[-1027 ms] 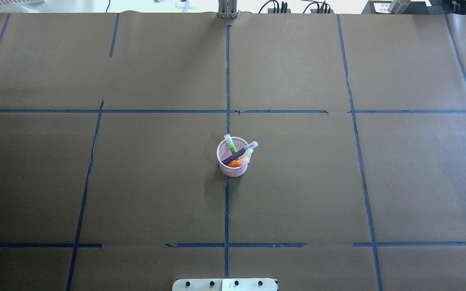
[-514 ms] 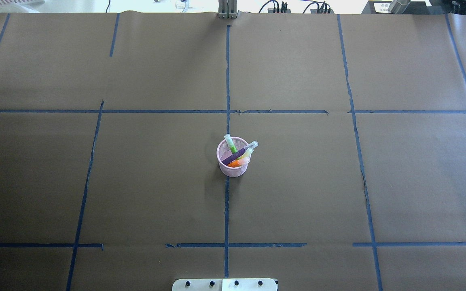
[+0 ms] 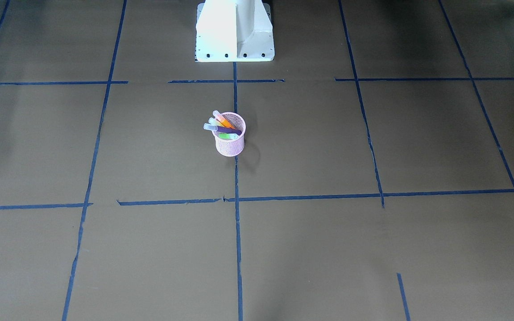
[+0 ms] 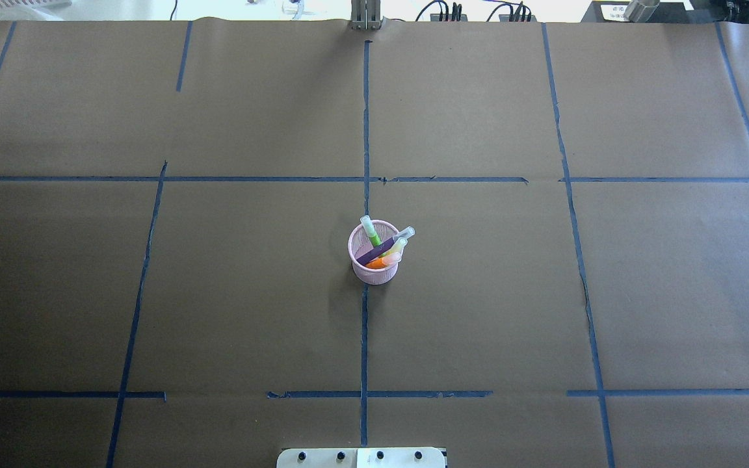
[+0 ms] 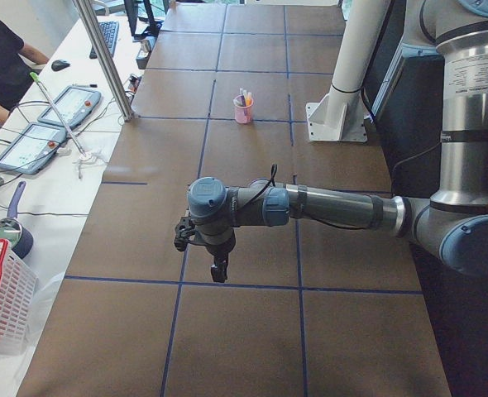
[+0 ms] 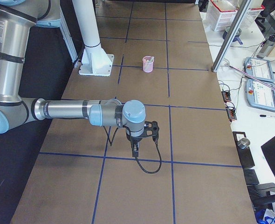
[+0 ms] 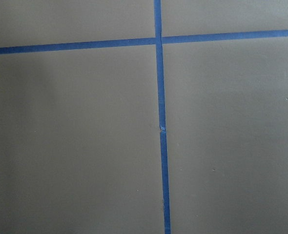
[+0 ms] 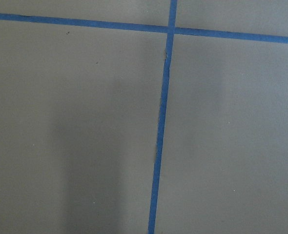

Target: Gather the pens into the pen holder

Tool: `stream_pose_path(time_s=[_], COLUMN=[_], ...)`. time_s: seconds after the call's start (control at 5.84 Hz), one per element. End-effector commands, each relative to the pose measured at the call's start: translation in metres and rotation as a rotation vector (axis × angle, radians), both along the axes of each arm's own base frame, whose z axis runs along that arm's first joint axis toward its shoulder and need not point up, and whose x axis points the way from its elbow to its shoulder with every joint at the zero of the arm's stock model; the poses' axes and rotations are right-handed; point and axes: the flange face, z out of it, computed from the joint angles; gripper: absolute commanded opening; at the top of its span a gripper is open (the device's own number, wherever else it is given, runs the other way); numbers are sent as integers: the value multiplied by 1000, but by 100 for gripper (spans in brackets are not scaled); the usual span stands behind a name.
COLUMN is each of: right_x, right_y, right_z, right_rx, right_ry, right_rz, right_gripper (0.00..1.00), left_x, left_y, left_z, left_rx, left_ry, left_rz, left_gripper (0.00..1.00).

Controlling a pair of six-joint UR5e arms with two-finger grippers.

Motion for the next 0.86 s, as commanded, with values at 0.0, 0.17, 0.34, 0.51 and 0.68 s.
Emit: stream_pose_path(time_s=[0.0,0.17,0.34,0.51,0.68], right_x=[-1,-1,-1,-1,-1], right_y=[-2,-2,-1,-1,-2], right_z=[0,2,2,1,1], right_rx=[1,-4,-4,-1,-1], right_ry=[-3,-3,-4,-6,-3], right_rz=[-1,-1,-1,-1,2], right_gripper=[100,100,100,100,100], left_x=[0,-1,1,2,2], left_y=[2,11,13,11,11], left_z=[-1,13,12,6,7], left_rx=[10,-21,-23,-13,-7], left_ry=[-7,1,23,24,23], left_rz=[-2,-4,-6,-4,1], left_gripper=[100,100,100,100,100])
